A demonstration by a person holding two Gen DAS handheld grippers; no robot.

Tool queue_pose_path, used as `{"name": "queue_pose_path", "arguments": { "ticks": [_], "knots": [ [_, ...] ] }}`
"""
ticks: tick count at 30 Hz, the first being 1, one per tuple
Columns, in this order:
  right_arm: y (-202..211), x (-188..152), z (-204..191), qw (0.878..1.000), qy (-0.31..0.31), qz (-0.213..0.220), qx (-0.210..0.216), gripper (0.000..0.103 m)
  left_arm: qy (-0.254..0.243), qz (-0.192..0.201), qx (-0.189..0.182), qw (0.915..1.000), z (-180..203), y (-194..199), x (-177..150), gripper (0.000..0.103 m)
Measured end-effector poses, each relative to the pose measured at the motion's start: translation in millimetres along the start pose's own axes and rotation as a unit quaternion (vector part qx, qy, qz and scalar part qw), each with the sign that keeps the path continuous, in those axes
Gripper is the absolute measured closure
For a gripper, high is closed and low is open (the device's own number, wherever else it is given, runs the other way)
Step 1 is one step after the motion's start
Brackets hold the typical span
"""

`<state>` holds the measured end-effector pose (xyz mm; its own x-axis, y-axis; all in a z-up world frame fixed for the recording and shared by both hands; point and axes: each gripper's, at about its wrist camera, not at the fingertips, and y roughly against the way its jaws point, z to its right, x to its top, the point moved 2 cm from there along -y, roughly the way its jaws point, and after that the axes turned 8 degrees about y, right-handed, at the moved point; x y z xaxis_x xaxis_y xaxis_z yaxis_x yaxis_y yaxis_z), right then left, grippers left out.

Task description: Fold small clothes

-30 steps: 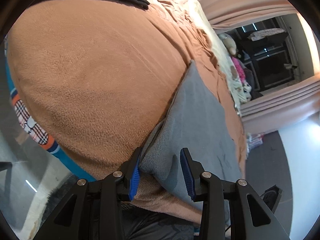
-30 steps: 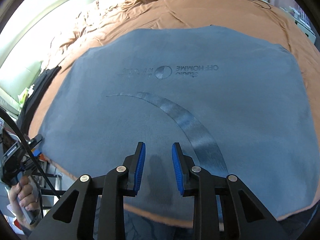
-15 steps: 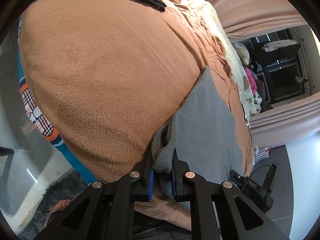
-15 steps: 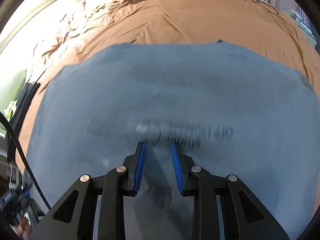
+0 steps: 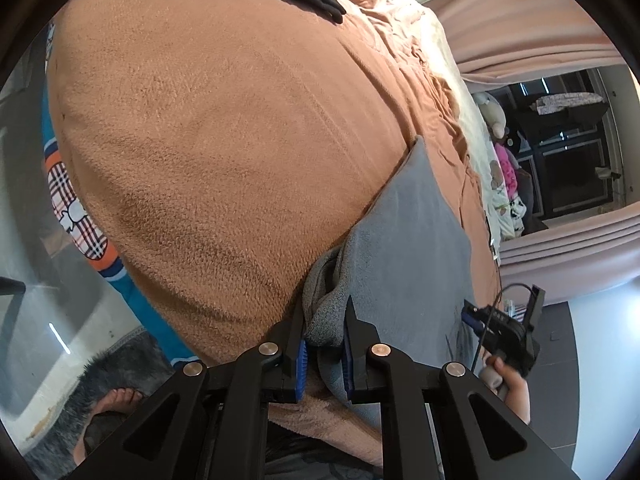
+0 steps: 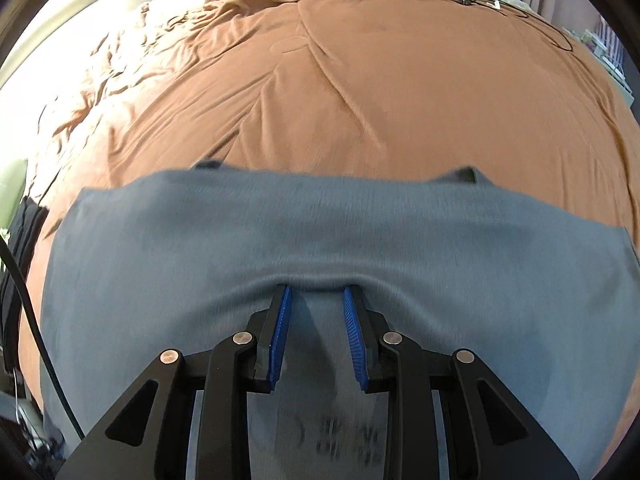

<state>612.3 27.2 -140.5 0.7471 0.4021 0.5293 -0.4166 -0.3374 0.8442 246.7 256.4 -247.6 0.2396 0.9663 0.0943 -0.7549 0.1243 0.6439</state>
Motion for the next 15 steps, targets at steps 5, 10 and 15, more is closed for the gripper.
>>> {"name": "queue_pose_path", "arguments": {
  "ticks": [5, 10, 15],
  "knots": [
    [-13.6, 19.3, 0.1, 1.000, 0.005, 0.001, -0.010, 0.079, -0.008, 0.008, 0.004, 0.9999, 1.6, -0.7, -2.0, 0.089],
    [-23.3, 30.1, -1.3, 1.000, 0.012, -0.005, -0.020, 0.078, -0.014, 0.006, 0.004, 0.9999, 3.4, -2.5, -1.3, 0.089],
    [-11.6, 36.9, -7.2, 1.000, 0.014, -0.001, -0.023, 0.083, 0.000, -0.006, -0.017, 0.9998, -2.8, -2.2, 2.2, 0.092]
  ]
}}
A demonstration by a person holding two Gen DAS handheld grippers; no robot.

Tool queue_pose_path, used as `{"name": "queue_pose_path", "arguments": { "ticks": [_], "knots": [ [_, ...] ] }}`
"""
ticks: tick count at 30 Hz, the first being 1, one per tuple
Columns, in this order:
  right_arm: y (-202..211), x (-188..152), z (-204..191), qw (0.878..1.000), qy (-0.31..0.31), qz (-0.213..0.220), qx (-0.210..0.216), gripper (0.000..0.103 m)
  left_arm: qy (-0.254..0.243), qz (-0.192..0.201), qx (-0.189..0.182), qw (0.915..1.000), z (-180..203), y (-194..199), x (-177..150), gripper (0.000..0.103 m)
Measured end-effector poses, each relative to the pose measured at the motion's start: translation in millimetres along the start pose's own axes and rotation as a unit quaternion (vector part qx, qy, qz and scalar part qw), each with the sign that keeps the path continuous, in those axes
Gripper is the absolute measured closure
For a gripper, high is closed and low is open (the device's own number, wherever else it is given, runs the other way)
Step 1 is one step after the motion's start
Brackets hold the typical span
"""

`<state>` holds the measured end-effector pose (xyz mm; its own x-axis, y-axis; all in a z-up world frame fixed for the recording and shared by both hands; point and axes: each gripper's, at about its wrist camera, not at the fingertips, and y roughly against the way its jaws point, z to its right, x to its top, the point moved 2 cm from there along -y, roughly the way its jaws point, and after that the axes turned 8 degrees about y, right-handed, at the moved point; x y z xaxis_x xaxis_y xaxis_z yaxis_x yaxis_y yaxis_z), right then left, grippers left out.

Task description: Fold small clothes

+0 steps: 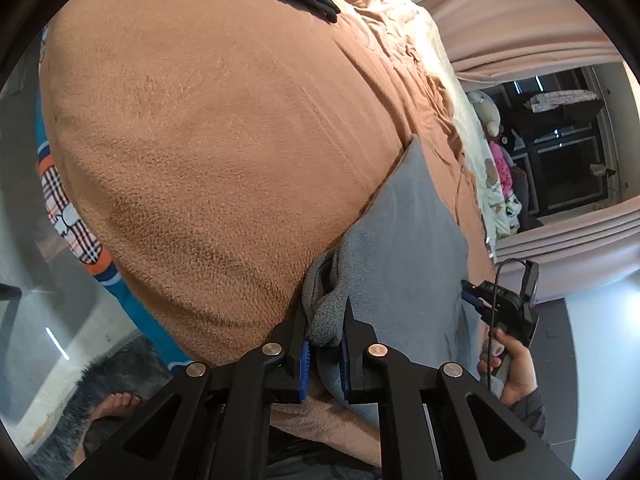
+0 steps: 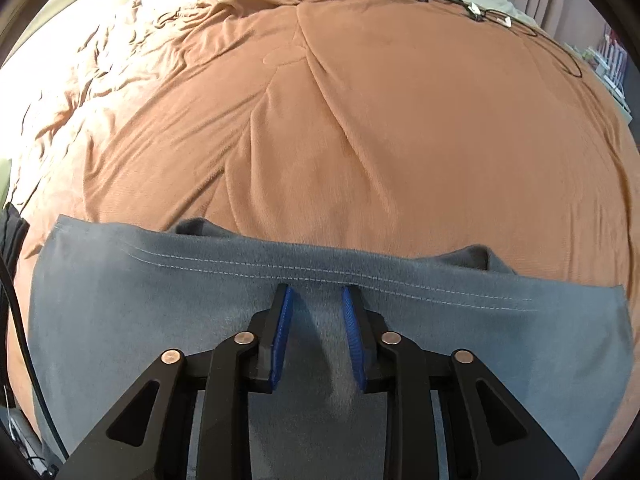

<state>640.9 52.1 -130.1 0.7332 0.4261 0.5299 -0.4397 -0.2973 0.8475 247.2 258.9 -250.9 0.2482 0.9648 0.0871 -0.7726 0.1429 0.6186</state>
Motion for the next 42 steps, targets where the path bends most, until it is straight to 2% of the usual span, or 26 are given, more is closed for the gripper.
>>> {"name": "queue_pose_path", "arguments": {
  "ticks": [9, 14, 19, 26, 28, 30, 35, 42],
  "knots": [
    [51.9, -31.5, -12.4, 0.999, 0.020, 0.020, 0.037, 0.083, 0.014, -0.014, -0.067, 0.9976, 9.6, 13.0, 3.7, 0.094],
    [72.0, -64.1, -2.8, 0.998, 0.015, 0.009, 0.062, 0.083, 0.003, -0.018, -0.105, 0.9943, 26.5, 22.3, 3.9, 0.094],
    [81.7, -104.6, 2.9, 0.994, -0.009, -0.011, 0.108, 0.083, -0.011, -0.025, -0.136, 0.9904, 44.3, 27.9, 1.9, 0.094],
    [96.2, -147.3, 15.8, 0.989, -0.028, -0.007, 0.147, 0.083, -0.019, -0.040, -0.167, 0.9849, 62.9, 33.4, 1.2, 0.094],
    [102.1, -160.7, 18.8, 0.987, -0.036, 0.002, 0.160, 0.089, -0.025, -0.043, -0.171, 0.9841, 69.9, 34.1, 0.0, 0.094],
    [104.4, -172.5, 21.3, 0.984, -0.045, 0.004, 0.173, 0.090, -0.033, -0.046, -0.175, 0.9830, 78.3, 35.3, -1.4, 0.094],
    [108.0, -198.9, 26.7, 0.981, -0.067, 0.014, 0.183, 0.096, -0.054, -0.059, -0.190, 0.9786, 98.9, 37.5, -5.5, 0.094],
    [111.0, -227.1, 24.2, 0.974, -0.098, 0.024, 0.201, 0.098, -0.076, -0.075, -0.202, 0.9735, 131.8, 37.2, -14.2, 0.094]
  ]
}}
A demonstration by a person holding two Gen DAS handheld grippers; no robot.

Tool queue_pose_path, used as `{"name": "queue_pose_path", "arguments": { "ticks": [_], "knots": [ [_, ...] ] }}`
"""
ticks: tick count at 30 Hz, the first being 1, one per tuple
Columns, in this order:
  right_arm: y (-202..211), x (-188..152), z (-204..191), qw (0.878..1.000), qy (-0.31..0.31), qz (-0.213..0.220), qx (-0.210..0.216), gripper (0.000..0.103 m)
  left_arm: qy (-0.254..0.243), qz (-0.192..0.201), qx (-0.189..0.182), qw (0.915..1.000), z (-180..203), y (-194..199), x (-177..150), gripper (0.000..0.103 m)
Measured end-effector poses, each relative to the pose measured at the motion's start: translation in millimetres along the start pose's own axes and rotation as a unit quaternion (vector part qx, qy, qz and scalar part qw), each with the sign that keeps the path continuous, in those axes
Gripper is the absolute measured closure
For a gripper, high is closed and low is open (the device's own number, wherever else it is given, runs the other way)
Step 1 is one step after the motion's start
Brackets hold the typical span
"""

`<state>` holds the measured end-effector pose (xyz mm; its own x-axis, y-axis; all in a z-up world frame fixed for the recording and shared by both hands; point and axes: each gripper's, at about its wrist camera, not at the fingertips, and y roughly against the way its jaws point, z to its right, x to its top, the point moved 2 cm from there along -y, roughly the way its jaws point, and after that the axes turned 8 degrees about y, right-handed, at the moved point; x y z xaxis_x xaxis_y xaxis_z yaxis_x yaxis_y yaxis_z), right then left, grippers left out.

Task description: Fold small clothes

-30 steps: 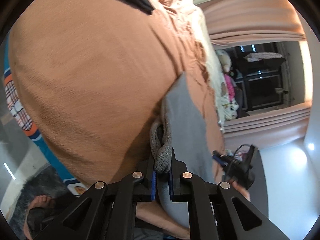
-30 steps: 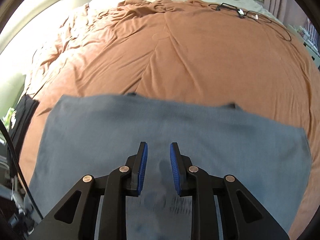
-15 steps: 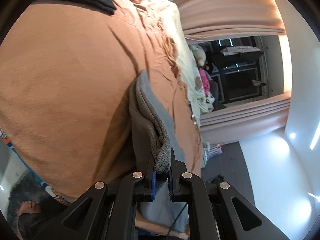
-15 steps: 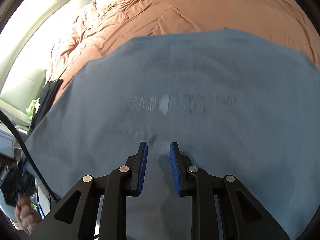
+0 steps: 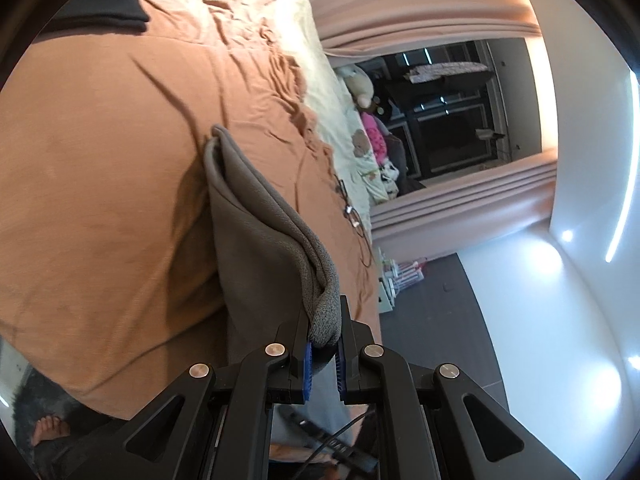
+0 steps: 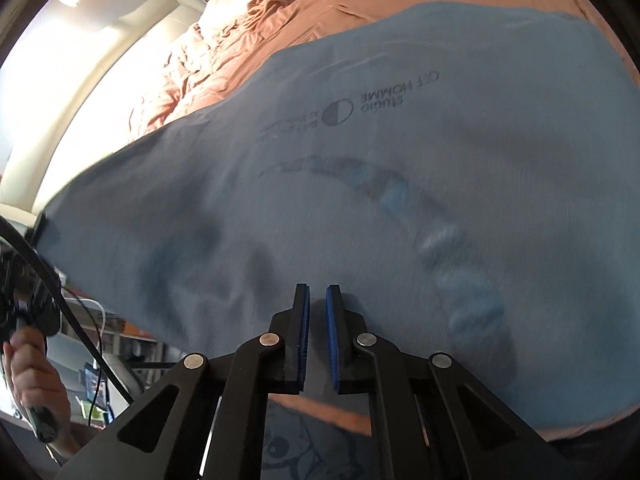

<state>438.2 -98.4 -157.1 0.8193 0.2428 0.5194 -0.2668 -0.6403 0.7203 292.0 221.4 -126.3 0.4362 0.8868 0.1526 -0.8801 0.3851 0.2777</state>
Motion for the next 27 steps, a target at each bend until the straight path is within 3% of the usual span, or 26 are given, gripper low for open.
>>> {"name": "queue_pose_path", "arguments": {
  "ticks": [14, 24, 26, 27],
  "knots": [
    [-5.7, -24.5, 2.1, 1.000, -0.014, -0.010, 0.025, 0.098, -0.051, -0.039, -0.013, 0.9978, 68.8, -28.2, -18.2, 0.094],
    [70.1, -10.0, 25.9, 0.999, -0.010, 0.051, 0.004, 0.097, -0.104, -0.088, -0.019, 0.9905, 119.6, -75.1, -55.3, 0.094],
    [88.7, -14.3, 33.7, 0.998, -0.010, 0.060, 0.000, 0.091, -0.112, -0.100, -0.021, 0.9884, 127.1, -86.0, -63.9, 0.094],
    [95.4, -13.8, 36.8, 0.998, -0.010, 0.065, -0.001, 0.081, -0.114, -0.107, -0.021, 0.9875, 129.5, -91.0, -67.7, 0.094]
  ]
}}
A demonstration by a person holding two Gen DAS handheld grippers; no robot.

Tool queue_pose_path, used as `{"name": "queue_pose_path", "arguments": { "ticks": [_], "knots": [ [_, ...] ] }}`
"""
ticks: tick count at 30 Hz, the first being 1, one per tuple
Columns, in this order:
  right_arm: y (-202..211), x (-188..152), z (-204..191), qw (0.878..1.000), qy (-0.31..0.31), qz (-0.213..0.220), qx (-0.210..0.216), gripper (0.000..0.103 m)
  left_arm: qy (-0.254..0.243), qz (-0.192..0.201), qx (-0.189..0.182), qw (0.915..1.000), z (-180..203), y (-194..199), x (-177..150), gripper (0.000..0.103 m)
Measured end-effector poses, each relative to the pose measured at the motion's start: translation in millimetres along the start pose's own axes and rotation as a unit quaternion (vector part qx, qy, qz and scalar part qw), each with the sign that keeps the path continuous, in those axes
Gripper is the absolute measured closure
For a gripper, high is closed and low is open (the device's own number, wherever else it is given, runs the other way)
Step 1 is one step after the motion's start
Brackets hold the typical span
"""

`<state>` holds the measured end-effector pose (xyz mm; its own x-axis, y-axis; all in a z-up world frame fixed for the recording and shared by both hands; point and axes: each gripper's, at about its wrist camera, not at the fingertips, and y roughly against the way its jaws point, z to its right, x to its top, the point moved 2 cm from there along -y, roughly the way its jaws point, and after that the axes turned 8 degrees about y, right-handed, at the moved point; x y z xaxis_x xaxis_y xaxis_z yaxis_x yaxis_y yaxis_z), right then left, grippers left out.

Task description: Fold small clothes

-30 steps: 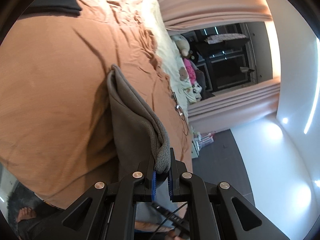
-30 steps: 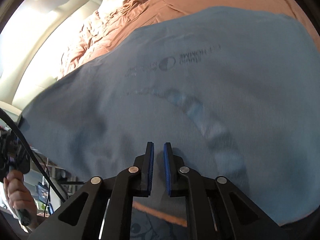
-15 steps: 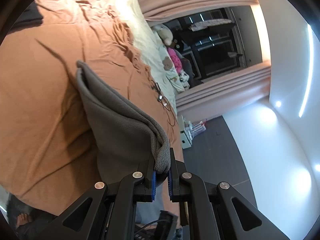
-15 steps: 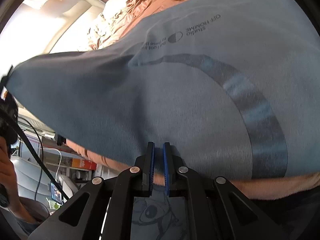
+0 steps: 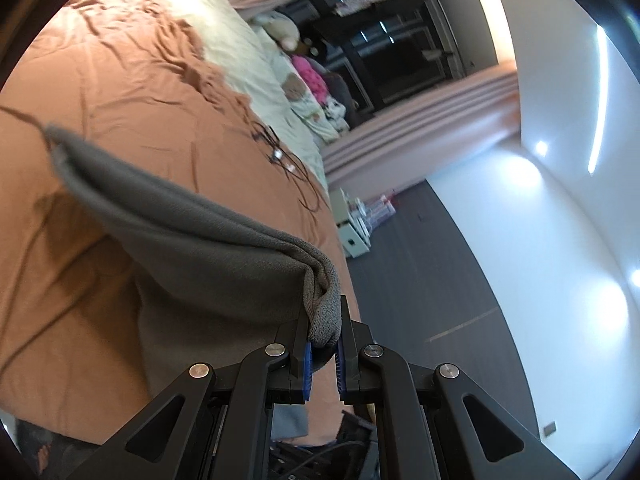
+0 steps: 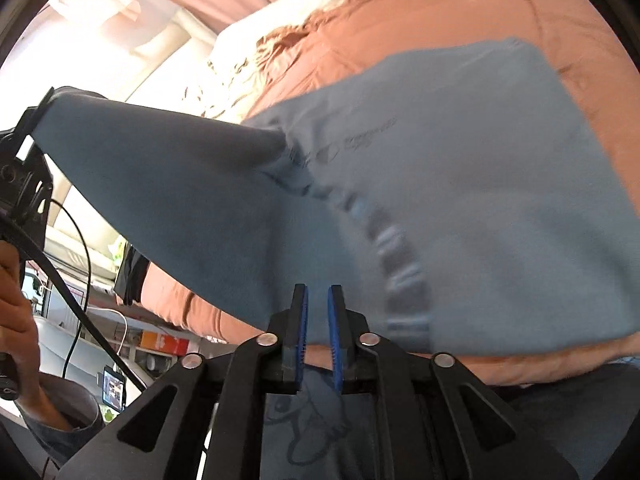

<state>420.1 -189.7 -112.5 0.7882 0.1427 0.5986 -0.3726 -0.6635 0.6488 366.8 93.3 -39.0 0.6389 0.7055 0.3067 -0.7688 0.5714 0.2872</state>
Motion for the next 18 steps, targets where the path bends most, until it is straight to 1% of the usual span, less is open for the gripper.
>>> {"name": "queue_pose_path", "arguments": {
  "ticks": [1, 2, 3, 6, 11, 15, 18],
  "knots": [
    [7.4, -4.5, -3.3, 1.000, 0.000, 0.007, -0.002, 0.073, -0.003, -0.006, -0.001, 1.0000, 4.3, -7.3, -1.5, 0.094],
    [15.8, -4.6, -2.4, 1.000, 0.000, 0.017, -0.005, 0.056, -0.005, -0.014, -0.001, 0.9999, 7.7, -14.7, -4.4, 0.094],
    [24.9, -6.9, -2.4, 1.000, 0.000, 0.028, -0.007, 0.047, -0.007, -0.019, -0.001, 0.9998, 10.7, -20.9, -5.9, 0.094],
    [53.4, -10.4, 6.2, 0.999, -0.002, 0.047, -0.006, 0.046, -0.016, -0.038, 0.001, 0.9992, 20.0, -40.6, -14.9, 0.094],
    [86.3, -19.9, 21.2, 0.997, -0.011, 0.067, -0.028, 0.046, -0.027, -0.078, 0.004, 0.9966, 30.3, -76.7, -35.8, 0.094],
    [102.2, -29.0, 31.9, 0.997, -0.018, 0.069, -0.034, 0.046, -0.039, -0.110, 0.008, 0.9932, 37.1, -107.3, -55.9, 0.094],
    [114.6, -35.9, 40.3, 0.996, -0.024, 0.071, -0.038, 0.046, -0.045, -0.131, 0.015, 0.9903, 35.2, -125.0, -70.8, 0.094]
  ]
}}
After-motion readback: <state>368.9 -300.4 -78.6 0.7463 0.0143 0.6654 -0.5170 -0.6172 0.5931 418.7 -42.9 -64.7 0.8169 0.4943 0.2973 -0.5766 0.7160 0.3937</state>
